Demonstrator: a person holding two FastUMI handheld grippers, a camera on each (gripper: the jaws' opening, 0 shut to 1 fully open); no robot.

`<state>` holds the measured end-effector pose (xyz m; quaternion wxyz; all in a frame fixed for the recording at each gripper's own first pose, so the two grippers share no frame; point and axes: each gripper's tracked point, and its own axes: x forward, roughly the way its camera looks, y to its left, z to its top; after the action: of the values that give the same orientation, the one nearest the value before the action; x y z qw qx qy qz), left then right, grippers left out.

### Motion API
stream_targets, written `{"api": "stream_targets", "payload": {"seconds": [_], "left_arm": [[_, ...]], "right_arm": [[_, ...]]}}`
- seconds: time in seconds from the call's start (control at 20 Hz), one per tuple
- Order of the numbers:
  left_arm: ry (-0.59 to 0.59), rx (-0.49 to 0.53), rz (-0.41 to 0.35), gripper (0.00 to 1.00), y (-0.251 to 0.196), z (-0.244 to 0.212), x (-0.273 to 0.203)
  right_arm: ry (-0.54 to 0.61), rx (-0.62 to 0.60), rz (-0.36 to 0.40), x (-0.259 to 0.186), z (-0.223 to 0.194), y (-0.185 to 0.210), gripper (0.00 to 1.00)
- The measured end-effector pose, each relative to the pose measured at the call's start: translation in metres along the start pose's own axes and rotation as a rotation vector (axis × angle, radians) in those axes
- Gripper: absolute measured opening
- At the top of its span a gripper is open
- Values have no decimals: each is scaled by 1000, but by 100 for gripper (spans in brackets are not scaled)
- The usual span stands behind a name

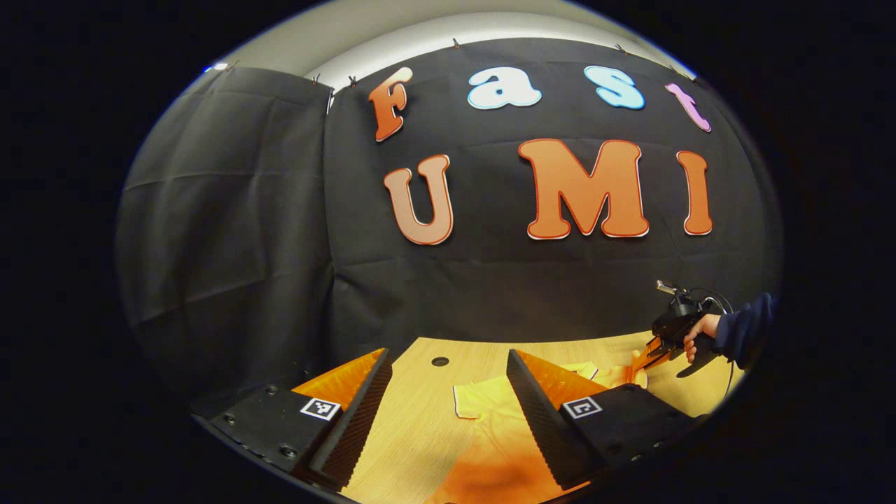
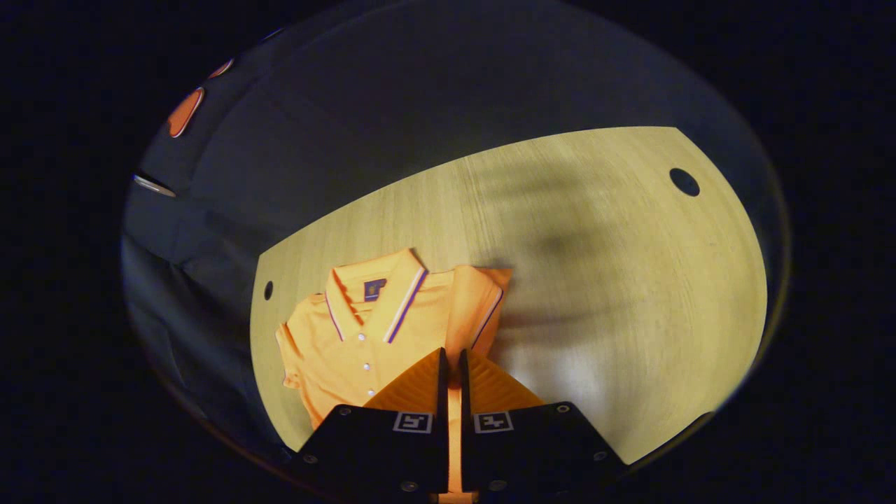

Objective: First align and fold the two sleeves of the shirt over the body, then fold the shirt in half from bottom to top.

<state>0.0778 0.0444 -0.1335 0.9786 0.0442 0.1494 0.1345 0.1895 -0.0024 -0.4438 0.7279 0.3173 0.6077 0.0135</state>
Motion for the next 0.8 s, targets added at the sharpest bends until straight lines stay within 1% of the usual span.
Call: {"api": "stream_targets", "payload": {"seconds": [0.05, 0.1, 0.15, 0.2, 0.25, 0.3, 0.35, 0.4, 0.45, 0.5, 0.55, 0.6, 0.7, 0.8], "left_arm": [[24, -12, -15, 99, 5, -9, 13], [55, -22, -25, 99, 11, -19, 24], [88, -40, -36, 99, 17, -30, 35], [124, -59, -53, 99, 20, -41, 47], [157, -72, -62, 99, 25, -51, 58], [187, -78, -71, 100, 30, -62, 68], [216, -84, -73, 99, 35, -73, 81], [247, -86, -80, 99, 39, -85, 93], [283, -81, -87, 99, 41, -95, 107], [316, -73, -99, 99, 41, -104, 119], [365, -66, -116, 98, 38, -115, 132], [407, -77, -142, 98, 34, -128, 143], [514, -113, -189, 98, 21, -152, 168], [610, -112, -212, 98, 19, -173, 188]], "right_arm": [[2, 18, 14, 0, -3, 11, 7], [7, 25, 34, -1, -5, 21, 5], [8, 21, 58, -3, -10, 32, 26], [1, 15, 75, -6, -11, 41, 34], [-17, 7, 86, -11, -11, 48, 37], [-39, -6, 92, -16, -11, 53, 49], [-68, -24, 101, -25, -10, 56, 54], [-101, -44, 99, -35, -7, 56, 62], [-138, -63, 93, -48, -4, 55, 66], [-178, -77, 84, -59, -1, 53, 75], [-221, -90, 80, -73, 1, 51, 79], [-261, -99, 72, -85, 3, 50, 86], [-342, -114, 43, -111, 2, 42, 92], [-425, -134, 4, -140, 0, 32, 97]]}}
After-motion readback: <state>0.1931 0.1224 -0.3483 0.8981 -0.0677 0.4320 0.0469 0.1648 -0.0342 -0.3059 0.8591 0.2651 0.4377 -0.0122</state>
